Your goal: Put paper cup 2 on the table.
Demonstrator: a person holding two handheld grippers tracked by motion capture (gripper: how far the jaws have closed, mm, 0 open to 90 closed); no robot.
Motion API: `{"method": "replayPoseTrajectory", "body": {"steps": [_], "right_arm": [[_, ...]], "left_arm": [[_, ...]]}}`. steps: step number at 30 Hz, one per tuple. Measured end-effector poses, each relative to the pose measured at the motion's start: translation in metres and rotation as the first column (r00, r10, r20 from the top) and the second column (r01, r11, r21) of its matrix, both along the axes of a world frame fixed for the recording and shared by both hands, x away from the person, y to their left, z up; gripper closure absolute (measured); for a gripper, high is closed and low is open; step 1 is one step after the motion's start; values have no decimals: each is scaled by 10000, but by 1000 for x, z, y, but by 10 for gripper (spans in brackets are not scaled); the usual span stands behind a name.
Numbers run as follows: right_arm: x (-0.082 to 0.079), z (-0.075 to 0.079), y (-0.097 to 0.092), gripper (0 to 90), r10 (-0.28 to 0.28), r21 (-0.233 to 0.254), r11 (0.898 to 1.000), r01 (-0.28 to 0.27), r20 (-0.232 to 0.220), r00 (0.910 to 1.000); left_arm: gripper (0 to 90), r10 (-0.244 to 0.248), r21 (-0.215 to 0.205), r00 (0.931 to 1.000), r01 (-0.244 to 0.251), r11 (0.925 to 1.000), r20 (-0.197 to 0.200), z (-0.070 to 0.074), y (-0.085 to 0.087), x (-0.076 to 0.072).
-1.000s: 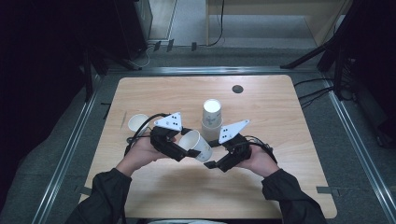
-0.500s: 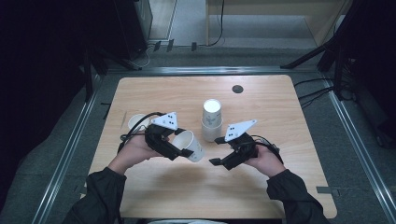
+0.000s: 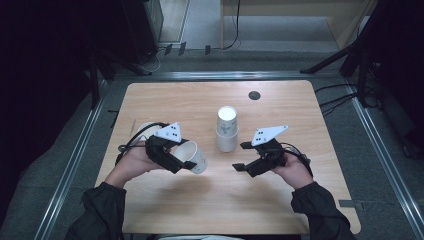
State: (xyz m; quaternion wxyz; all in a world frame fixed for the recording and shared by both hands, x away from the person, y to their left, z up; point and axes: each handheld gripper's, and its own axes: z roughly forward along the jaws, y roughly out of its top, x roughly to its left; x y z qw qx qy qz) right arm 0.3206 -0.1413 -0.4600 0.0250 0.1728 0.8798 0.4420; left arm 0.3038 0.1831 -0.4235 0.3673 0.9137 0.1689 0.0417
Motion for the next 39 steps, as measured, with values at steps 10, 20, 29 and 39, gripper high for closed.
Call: {"method": "replayPoseTrajectory", "body": {"steps": [10,20,29,39], "right_arm": [[1,3,-7,216,-134,-72,9999,140,779,9969],[14,0,-1,226,-289,-74,9995,293,549,9981],[18,-4,11,226,-63,-218,9997,72,422,9991],[24,-8,17,229,13,-349,9994,-6,211,9998]], "left_arm": [[245,496,172,9988,-495,9986,-42,-1,20,-6],[245,1025,575,9947,-1018,9931,-86,-5,41,-14],[244,1661,1071,9859,-1629,9808,-215,-14,60,-17],[242,2303,1762,9730,-2240,9585,-163,-25,80,-18]]}}
